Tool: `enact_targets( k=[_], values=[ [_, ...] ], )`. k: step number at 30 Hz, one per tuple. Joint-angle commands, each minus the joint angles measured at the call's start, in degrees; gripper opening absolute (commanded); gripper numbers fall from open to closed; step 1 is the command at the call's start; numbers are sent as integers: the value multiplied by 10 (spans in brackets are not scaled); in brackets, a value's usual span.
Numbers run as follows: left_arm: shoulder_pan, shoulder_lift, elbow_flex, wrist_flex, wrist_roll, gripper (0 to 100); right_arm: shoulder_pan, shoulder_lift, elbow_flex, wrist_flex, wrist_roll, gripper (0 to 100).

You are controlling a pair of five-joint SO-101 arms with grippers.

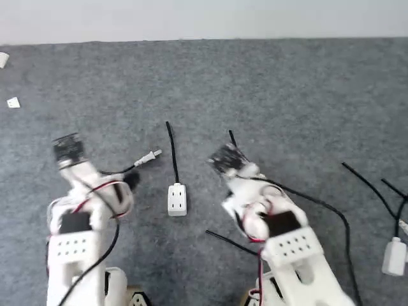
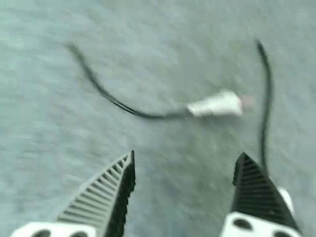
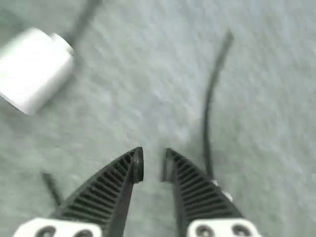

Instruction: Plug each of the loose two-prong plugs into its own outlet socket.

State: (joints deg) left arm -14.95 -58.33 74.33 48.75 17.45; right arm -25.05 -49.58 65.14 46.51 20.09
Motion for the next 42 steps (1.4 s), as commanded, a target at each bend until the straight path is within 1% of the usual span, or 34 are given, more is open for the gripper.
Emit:
enact_targets(
  k=[1,4,7,9,11,13,18,26,32,37,42],
  values=[
    [-85,-94,16,-17,-4,302,-74,99,-125,9,-32,135],
    [-165,-136,31,-17,18,302,-132,186,-193,3,-34,135],
    [-238,-151,37,-19,23,302,-182,274,-267,-3,-31,136],
    [-273,-154,37,-19,24,302,-197,339,-321,-14,-28,139],
    [-295,-154,37,-20,24,302,-208,409,-379,-15,-3,139],
    [-299,-154,39,-20,24,302,-214,487,-444,-12,18,140],
    [-298,-154,39,-20,24,302,-216,677,-626,-6,20,140],
    [-298,-154,40,-20,24,302,-211,911,-971,138,23,139],
    [-296,-154,40,-20,24,302,-211,1015,-1152,240,67,136],
    [-296,-154,62,-60,24,302,-211,1062,-1263,278,69,136],
    [-296,-154,64,-63,24,302,-212,1091,-1345,298,53,136]
  ],
)
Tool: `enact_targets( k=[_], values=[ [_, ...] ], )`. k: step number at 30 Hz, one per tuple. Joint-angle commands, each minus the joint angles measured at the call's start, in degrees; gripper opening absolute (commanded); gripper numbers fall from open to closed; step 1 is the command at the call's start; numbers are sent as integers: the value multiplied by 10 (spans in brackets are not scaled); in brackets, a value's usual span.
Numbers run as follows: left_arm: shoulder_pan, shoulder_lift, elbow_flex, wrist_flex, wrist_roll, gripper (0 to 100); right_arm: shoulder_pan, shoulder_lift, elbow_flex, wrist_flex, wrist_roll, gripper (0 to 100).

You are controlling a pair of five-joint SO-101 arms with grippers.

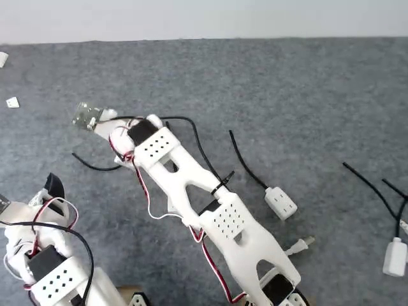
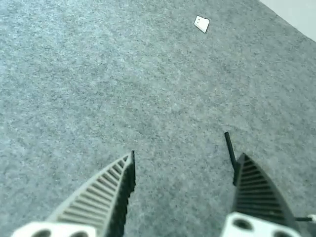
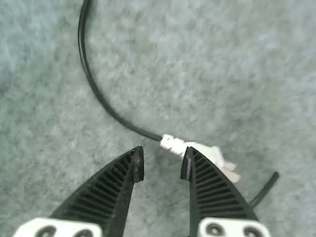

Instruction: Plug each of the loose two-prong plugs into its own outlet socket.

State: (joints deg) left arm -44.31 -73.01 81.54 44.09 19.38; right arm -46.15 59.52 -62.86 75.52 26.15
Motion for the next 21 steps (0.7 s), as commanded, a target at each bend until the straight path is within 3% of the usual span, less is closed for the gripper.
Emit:
enact_targets(
  k=[1,5,8,14,21],
  values=[
    [-3,-7,-8,-17,4,302,-1,8,-75,7,-30,136],
    [-3,-7,-7,-17,4,302,0,47,-102,-1,-119,136],
    [-3,-7,-7,-17,4,302,-1,63,-117,6,-111,136],
    [-2,-7,-6,-17,4,302,-2,68,-147,88,99,136],
    [-2,-7,-6,-16,4,302,20,69,-142,90,207,139]
  ],
)
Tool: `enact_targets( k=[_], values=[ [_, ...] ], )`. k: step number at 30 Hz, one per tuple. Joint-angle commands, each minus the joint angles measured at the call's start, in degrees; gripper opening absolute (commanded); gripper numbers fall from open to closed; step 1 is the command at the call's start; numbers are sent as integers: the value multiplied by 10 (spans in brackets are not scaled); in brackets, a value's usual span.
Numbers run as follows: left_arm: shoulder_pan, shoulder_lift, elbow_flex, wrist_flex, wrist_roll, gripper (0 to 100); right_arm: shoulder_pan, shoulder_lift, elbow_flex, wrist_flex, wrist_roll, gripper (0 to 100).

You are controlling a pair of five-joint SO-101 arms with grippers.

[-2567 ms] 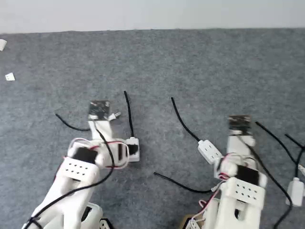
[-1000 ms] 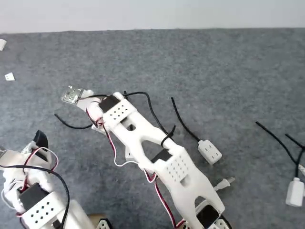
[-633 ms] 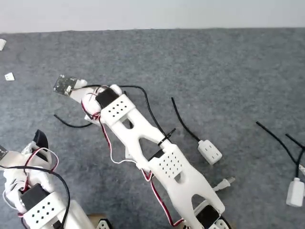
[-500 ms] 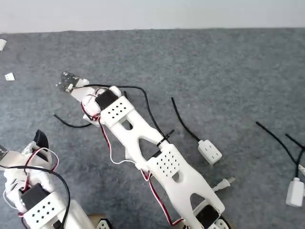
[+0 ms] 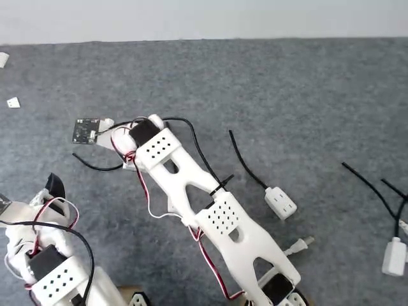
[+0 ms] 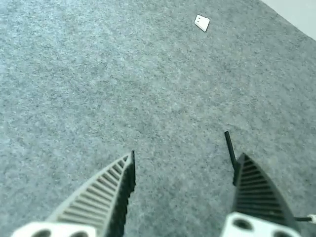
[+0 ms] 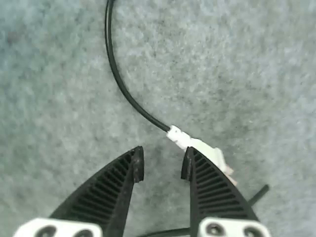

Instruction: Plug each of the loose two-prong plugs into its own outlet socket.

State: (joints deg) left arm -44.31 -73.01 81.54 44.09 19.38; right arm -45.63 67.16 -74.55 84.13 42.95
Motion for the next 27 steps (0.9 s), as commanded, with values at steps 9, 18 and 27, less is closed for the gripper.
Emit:
enact_targets(
  k=[9,18,27],
  values=[
    [-2,-7,-5,-14,4,301,19,15,-11,-51,72,140],
    [0,-7,0,-15,4,301,26,73,-33,-66,99,134],
    [17,-7,4,-14,4,301,26,90,-41,-81,99,9]
  ],
)
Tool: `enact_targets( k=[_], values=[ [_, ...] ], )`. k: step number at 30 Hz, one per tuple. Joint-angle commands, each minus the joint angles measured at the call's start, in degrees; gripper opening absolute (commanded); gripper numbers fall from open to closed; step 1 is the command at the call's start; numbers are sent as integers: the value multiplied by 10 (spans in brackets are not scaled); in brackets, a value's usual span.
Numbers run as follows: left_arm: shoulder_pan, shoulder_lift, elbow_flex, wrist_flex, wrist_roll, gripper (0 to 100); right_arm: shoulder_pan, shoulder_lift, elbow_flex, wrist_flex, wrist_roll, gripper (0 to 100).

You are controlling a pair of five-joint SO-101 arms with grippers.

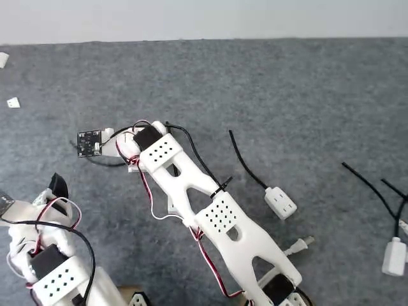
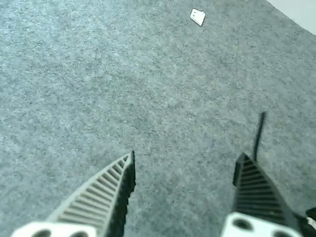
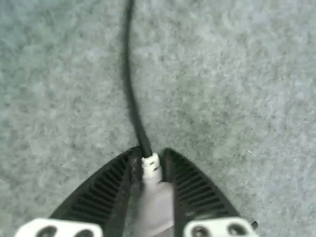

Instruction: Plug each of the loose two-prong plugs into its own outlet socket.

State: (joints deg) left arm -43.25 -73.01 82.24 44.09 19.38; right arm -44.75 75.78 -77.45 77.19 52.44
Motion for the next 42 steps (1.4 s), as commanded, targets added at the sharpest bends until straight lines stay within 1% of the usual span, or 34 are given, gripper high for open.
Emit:
enact_targets(
  k=[1,4,6,9,13,17,20,26,28,31,37,42],
  values=[
    [6,-7,-3,-14,4,301,18,2,-12,-7,4,10],
    [6,-7,-3,-14,4,301,22,-6,-19,14,1,9],
    [6,-7,-3,-14,4,301,22,-16,-36,47,-10,9],
    [6,-7,-3,-14,4,301,22,-33,-88,102,-62,9],
    [6,-7,-3,-14,4,301,23,-51,-193,189,-127,9],
    [6,-7,-3,-14,4,301,31,-117,-189,259,-164,9],
    [6,-7,-3,-16,4,301,65,-160,-189,260,-215,9],
    [7,-7,-2,-16,4,301,113,-233,-179,262,-253,8],
    [7,-7,-2,-16,4,301,113,-265,-148,263,-257,8],
    [7,-7,-2,-17,4,301,106,-339,-47,262,-280,8],
    [25,-7,6,-18,4,301,107,-544,199,259,-286,8],
    [25,-7,6,-18,4,301,109,-703,350,258,-297,8]
  ],
)
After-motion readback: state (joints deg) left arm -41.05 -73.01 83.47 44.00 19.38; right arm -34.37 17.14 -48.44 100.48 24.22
